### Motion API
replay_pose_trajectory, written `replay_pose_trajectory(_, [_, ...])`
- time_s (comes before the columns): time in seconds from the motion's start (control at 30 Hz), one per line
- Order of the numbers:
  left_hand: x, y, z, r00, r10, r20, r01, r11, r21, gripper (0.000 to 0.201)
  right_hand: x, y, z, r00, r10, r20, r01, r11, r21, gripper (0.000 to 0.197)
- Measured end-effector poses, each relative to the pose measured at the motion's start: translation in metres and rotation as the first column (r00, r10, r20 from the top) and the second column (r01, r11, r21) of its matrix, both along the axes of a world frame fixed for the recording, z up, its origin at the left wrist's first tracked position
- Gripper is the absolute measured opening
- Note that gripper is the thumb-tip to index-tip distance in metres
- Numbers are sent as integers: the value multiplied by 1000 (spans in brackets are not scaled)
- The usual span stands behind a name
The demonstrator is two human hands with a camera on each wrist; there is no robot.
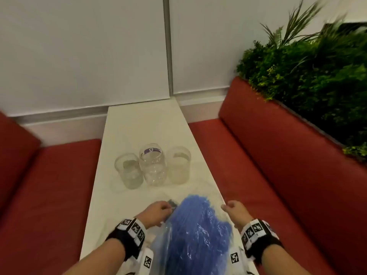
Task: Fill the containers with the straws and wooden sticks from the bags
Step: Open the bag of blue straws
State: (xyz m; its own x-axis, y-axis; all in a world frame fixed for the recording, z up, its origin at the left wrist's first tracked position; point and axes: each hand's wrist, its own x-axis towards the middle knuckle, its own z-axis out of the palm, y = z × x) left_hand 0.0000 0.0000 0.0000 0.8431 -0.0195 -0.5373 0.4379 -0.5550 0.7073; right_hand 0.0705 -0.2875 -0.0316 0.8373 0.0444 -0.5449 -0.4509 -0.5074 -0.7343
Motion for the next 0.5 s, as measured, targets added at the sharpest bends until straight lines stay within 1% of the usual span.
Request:
replay_pose_trajectory(0.03, [5,-10,-7,1000,1,-13,0,1000,10,26,-4,1,-12,995,-47,-85,44,998,-40,49])
replay_pose_trajectory(0.07, [8,-17,-11,1000,-7,-19,8,999,42,31,-9,1,-22,981,-110,-159,105,994,-45,55])
replay_pose_trajectory(0.1, [10,-25,-16,999,-43,-31,45,997,70,38,-15,2,-32,966,-130,-222,127,992,-28,60])
replay_pose_trajectory(0.17, [10,-34,-26,998,-41,-44,45,994,96,59,-22,5,-44,947,-188,-261,195,981,0,65])
replay_pose_trajectory(0.23, [10,-38,-28,998,22,-61,-18,998,53,78,-20,9,-39,940,-200,-276,220,974,46,61])
replay_pose_trajectory(0.3, [11,-44,-15,998,27,-65,-30,998,-48,84,-18,19,-23,941,-183,-284,245,949,200,44])
replay_pose_trajectory(0.33, [12,-46,-5,998,15,-60,-21,995,-96,84,-18,24,-12,950,-174,-259,246,928,279,35])
replay_pose_trajectory(0.4, [18,-47,15,1000,10,-7,-11,990,-143,83,-15,33,17,982,-123,-145,169,911,375,22])
replay_pose_trajectory(0.43, [21,-46,26,998,41,44,-32,984,-174,81,-13,37,33,993,-89,-73,111,911,398,17])
replay_pose_trajectory(0.5, [29,-42,49,972,152,180,-101,959,-263,74,-10,45,67,997,-16,71,-15,909,416,15])
